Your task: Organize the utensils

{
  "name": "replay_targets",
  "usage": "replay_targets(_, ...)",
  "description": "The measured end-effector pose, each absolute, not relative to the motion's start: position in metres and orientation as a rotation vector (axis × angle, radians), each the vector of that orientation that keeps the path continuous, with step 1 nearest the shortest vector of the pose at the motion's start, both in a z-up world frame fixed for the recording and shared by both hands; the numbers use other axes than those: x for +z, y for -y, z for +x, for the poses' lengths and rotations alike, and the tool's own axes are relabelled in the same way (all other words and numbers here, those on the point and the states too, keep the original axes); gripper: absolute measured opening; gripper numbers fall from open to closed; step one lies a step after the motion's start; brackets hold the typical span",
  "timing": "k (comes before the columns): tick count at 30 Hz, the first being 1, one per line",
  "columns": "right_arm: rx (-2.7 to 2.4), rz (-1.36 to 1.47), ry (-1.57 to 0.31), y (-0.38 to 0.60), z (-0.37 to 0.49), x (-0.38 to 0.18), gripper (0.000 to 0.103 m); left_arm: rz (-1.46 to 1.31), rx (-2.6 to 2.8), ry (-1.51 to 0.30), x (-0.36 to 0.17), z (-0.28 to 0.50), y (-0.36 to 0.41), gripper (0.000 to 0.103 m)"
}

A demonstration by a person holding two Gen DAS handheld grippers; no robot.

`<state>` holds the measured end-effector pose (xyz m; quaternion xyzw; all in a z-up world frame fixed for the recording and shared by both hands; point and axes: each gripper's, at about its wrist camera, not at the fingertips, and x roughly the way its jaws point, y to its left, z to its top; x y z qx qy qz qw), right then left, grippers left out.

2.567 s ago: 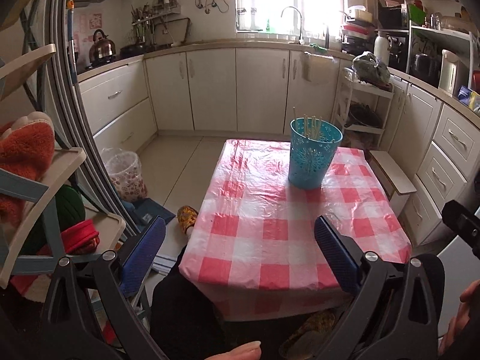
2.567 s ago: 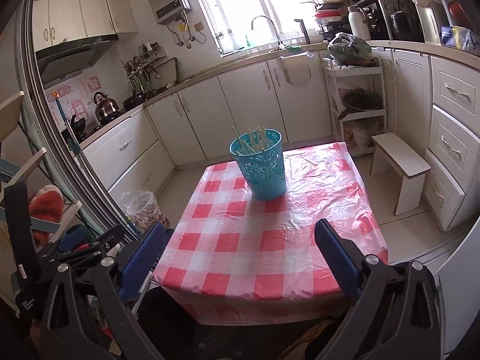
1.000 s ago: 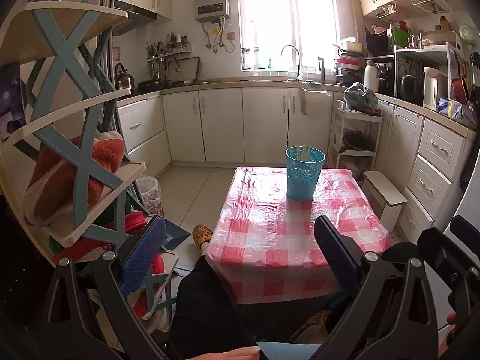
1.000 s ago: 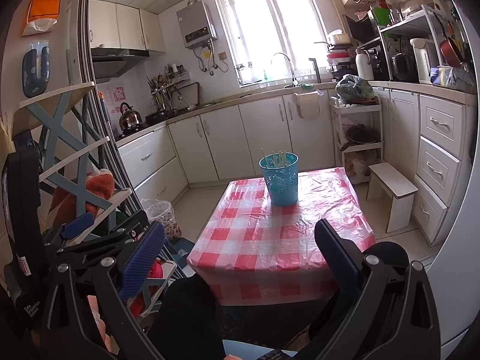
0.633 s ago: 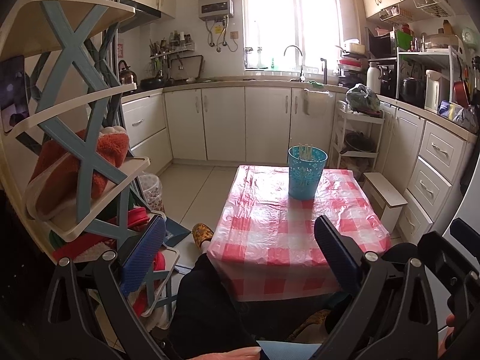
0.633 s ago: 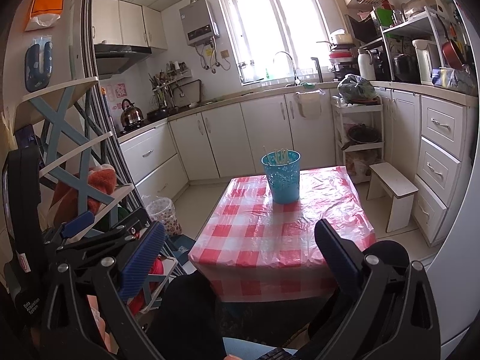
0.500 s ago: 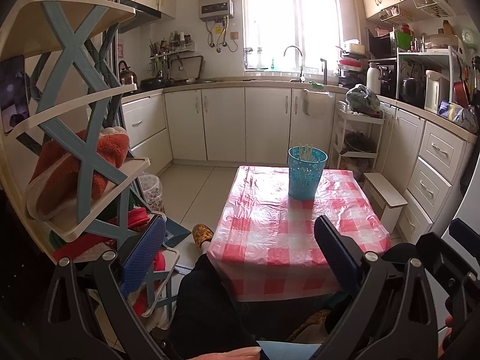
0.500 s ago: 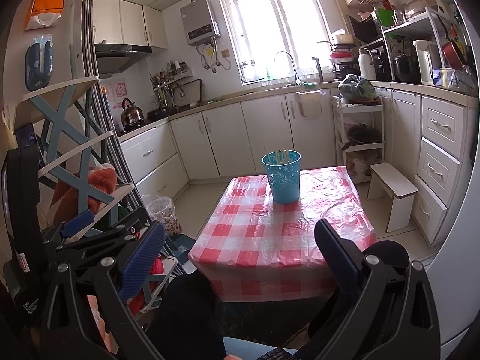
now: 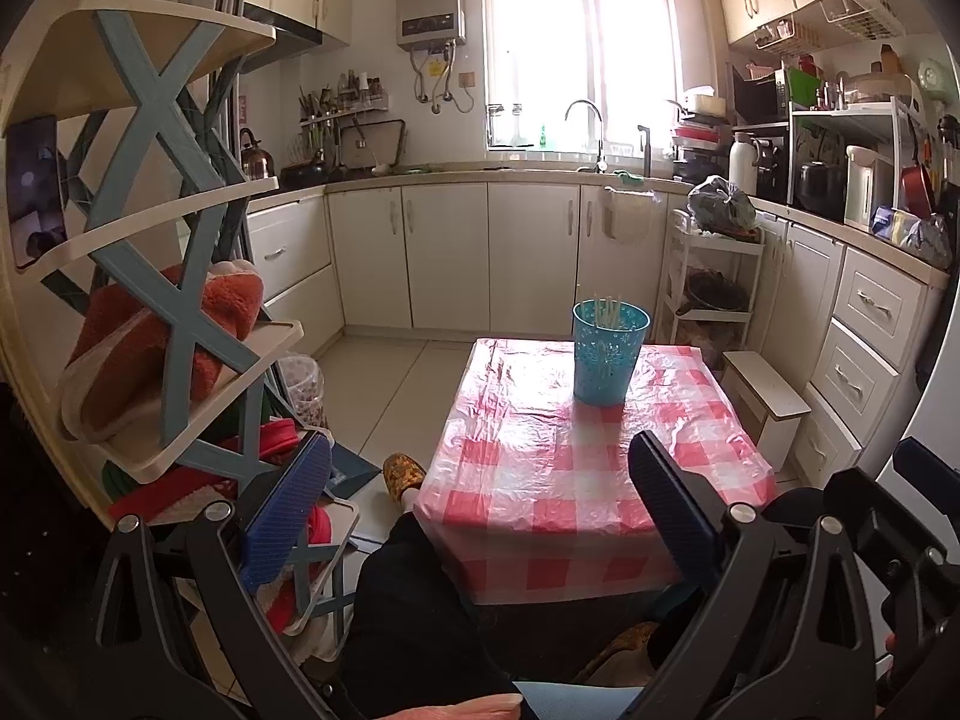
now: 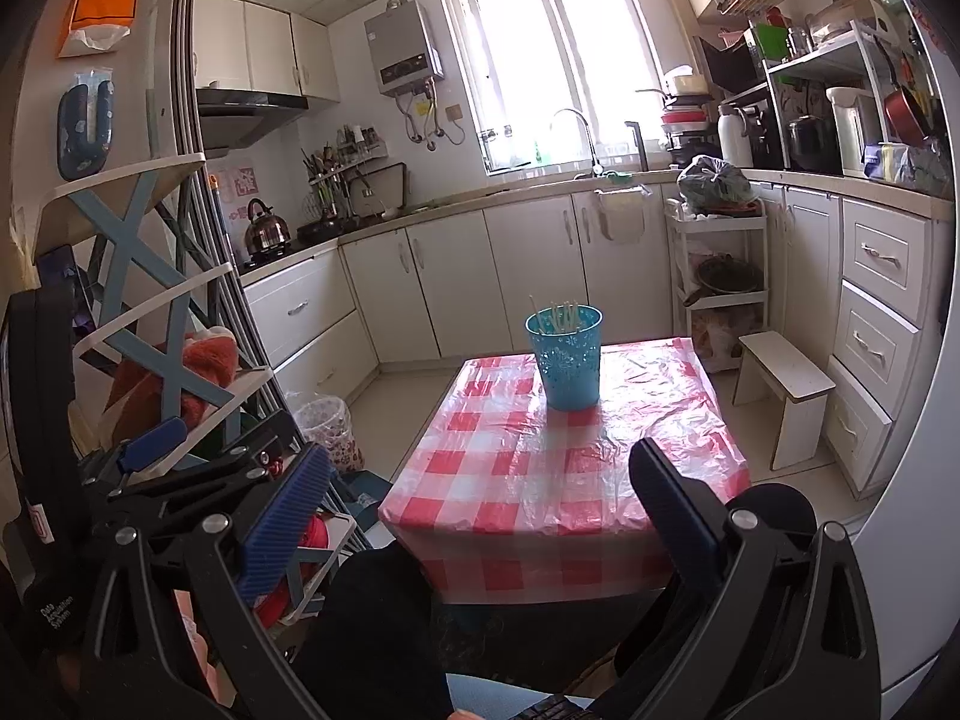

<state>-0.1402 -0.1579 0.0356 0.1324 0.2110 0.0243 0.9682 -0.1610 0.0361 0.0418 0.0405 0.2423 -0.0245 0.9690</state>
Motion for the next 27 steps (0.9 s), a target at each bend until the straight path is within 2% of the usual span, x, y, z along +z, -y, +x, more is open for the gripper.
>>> replay_targets(27, 0.056, 0.254, -0.421, 0.1552, -0.1439, 0.0385, 0.096, 0.066, -0.048, -0.469, 0.0423, -0.1680, -0.0421, 0.095)
